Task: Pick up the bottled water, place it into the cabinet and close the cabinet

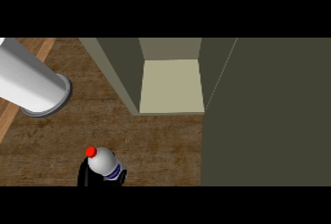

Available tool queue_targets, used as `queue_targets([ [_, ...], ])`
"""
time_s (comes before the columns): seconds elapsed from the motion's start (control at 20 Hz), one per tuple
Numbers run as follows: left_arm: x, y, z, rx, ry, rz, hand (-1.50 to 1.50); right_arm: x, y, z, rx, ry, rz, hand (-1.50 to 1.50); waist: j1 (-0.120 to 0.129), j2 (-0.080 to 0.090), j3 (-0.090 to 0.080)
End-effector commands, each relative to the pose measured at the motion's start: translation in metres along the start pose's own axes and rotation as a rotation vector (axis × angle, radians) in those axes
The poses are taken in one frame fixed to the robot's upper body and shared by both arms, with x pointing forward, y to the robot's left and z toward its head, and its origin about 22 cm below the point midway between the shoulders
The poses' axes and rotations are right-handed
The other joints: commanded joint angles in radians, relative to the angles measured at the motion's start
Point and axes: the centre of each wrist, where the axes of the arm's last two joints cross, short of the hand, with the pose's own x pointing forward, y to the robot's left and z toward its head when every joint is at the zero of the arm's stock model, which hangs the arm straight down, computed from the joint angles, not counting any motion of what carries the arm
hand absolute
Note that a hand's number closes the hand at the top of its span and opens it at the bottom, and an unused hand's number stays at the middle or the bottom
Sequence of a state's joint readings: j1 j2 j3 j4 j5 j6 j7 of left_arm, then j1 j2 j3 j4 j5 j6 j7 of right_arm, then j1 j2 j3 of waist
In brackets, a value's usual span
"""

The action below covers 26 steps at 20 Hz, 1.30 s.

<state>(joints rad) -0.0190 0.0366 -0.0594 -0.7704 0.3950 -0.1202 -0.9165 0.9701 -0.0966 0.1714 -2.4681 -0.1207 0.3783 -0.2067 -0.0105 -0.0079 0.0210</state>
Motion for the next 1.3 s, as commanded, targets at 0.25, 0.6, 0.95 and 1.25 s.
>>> queue_targets([
  [0.25, 0.017, -0.037, -0.044, -0.141, 0.023, 0.081, 1.50, 0.027, 0.003, 0.001, -0.025, -0.035, -0.027, -1.50, 0.004, 0.006, -0.021],
  [0.6, 0.041, -0.101, -0.086, -0.176, 0.043, 0.062, 1.50, 0.011, -0.008, -0.003, -0.009, -0.056, -0.025, -1.50, 0.001, 0.008, -0.021],
  [0.95, 0.068, -0.167, -0.092, -0.217, -0.041, -0.065, 1.50, 0.023, 0.001, -0.003, -0.025, -0.052, -0.050, -1.50, -0.005, 0.007, -0.021],
  [1.25, 0.093, -0.212, -0.143, -0.211, -0.016, -0.105, 1.50, 0.007, -0.012, -0.008, -0.025, -0.056, -0.023, -1.50, -0.014, 0.012, -0.021],
])
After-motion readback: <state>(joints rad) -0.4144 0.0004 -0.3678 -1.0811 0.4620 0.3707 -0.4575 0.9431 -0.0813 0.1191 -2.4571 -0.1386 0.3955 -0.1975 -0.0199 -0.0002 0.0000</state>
